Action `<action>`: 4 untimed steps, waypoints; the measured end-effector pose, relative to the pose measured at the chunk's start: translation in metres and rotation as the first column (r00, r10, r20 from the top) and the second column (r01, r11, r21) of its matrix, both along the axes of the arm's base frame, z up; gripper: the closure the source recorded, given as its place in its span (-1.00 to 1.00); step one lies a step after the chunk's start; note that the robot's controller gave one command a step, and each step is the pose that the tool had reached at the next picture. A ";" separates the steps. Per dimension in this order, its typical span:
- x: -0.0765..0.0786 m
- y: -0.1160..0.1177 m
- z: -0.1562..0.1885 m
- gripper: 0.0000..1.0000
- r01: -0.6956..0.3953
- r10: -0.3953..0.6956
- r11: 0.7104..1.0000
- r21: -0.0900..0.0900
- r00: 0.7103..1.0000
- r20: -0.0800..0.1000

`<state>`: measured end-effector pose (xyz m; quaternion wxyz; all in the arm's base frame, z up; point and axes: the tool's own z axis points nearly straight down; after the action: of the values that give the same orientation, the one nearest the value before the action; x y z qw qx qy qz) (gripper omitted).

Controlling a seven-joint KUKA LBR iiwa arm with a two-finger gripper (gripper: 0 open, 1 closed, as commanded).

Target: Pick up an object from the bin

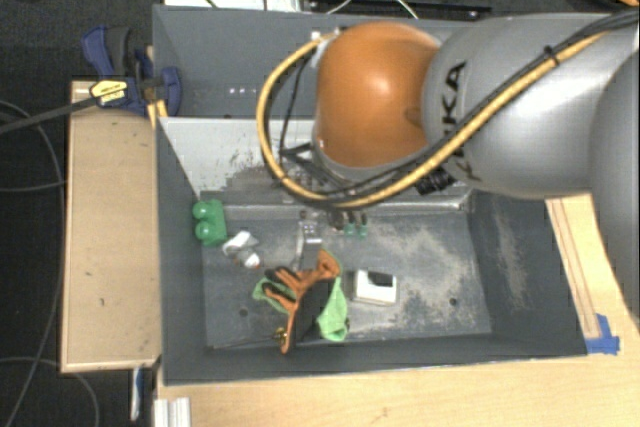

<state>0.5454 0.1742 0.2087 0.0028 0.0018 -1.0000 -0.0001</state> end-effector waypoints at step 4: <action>-0.054 0.036 -0.136 -1.00 -0.369 0.369 0.929 0.008 0.929 0.011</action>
Offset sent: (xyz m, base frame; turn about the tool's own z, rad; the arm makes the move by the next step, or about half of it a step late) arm 0.0054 0.0605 -0.0302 -0.3648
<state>0.4912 0.2105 0.0730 -0.0019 0.1898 -0.9818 -0.0043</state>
